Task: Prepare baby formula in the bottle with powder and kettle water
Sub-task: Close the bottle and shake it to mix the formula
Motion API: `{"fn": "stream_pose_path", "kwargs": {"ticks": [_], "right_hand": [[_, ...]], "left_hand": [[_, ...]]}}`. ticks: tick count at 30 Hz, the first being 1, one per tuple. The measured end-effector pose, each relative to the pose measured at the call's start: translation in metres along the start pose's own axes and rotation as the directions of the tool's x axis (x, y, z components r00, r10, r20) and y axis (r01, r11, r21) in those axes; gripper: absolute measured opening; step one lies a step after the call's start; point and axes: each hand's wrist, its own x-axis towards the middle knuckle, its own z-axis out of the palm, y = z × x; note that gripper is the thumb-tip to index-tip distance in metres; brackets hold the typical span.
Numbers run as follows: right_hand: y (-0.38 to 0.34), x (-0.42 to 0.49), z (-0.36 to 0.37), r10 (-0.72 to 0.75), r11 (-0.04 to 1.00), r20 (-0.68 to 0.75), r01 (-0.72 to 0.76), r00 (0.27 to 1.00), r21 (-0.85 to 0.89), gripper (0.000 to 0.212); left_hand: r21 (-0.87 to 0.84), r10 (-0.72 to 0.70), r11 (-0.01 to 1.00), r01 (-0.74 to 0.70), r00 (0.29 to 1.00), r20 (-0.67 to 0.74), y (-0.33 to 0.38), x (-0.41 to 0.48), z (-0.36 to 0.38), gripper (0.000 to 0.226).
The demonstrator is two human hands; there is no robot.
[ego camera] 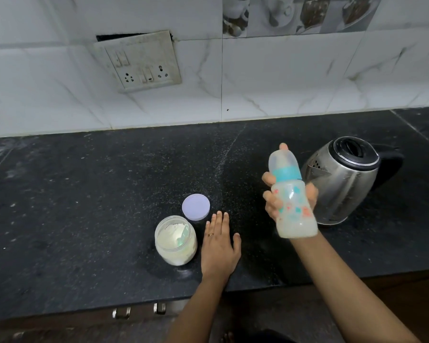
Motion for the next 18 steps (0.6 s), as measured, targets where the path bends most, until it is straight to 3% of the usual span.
{"fn": "stream_pose_path", "kwargs": {"ticks": [1, 3, 5, 9, 11, 12, 14, 16, 18], "right_hand": [[0.002, 0.001, -0.001, -0.041, 0.998, -0.008, 0.041, 0.999, -0.046, 0.060], [0.002, 0.002, -0.010, -0.067, 0.994, -0.024, 0.069, 0.997, 0.084, 0.059], [0.005, -0.001, -0.008, -0.056, 0.982, 0.050, 0.046, 0.997, 0.184, 0.052], [-0.001, 0.005, 0.004, -0.068, 0.998, -0.048, 0.069, 0.997, 0.013, 0.061], [-0.004, 0.006, -0.007, -0.061, 0.984, -0.105, 0.077, 0.993, 0.158, 0.077], [-0.004, 0.006, -0.012, -0.025, 0.970, -0.057, 0.038, 0.998, 0.240, 0.075], [-0.001, 0.003, -0.014, 0.084, 0.983, 0.011, -0.085, 0.996, 0.160, 0.061], [-0.001, 0.004, -0.004, 0.069, 0.997, -0.075, -0.070, 0.995, -0.015, 0.061], [-0.003, 0.005, -0.010, 0.045, 0.998, -0.178, -0.037, 0.983, 0.045, 0.069]], "left_hand": [[0.000, -0.004, 1.000, 0.004, 1.000, 0.001, 0.000, 0.000, 0.000, 0.062], [0.001, -0.001, 1.000, 0.001, 1.000, -0.001, 0.000, -0.001, 0.000, 0.062], [-0.004, 0.008, 1.000, -0.008, 1.000, -0.006, 0.000, -0.002, 0.000, 0.062], [0.003, 0.000, 1.000, 0.000, 1.000, -0.001, -0.001, -0.001, 0.001, 0.062], [-0.003, 0.006, 1.000, -0.006, 1.000, -0.003, -0.001, -0.001, 0.001, 0.061], [-0.009, 0.010, 1.000, -0.010, 1.000, -0.008, -0.001, -0.002, 0.001, 0.061], [-0.019, 0.009, 1.000, -0.009, 1.000, -0.010, -0.001, -0.001, 0.001, 0.061], [-0.014, 0.002, 1.000, -0.002, 1.000, -0.005, -0.001, -0.001, 0.002, 0.061], [-0.005, 0.003, 1.000, -0.003, 1.000, -0.009, -0.001, -0.001, 0.002, 0.061]]}}
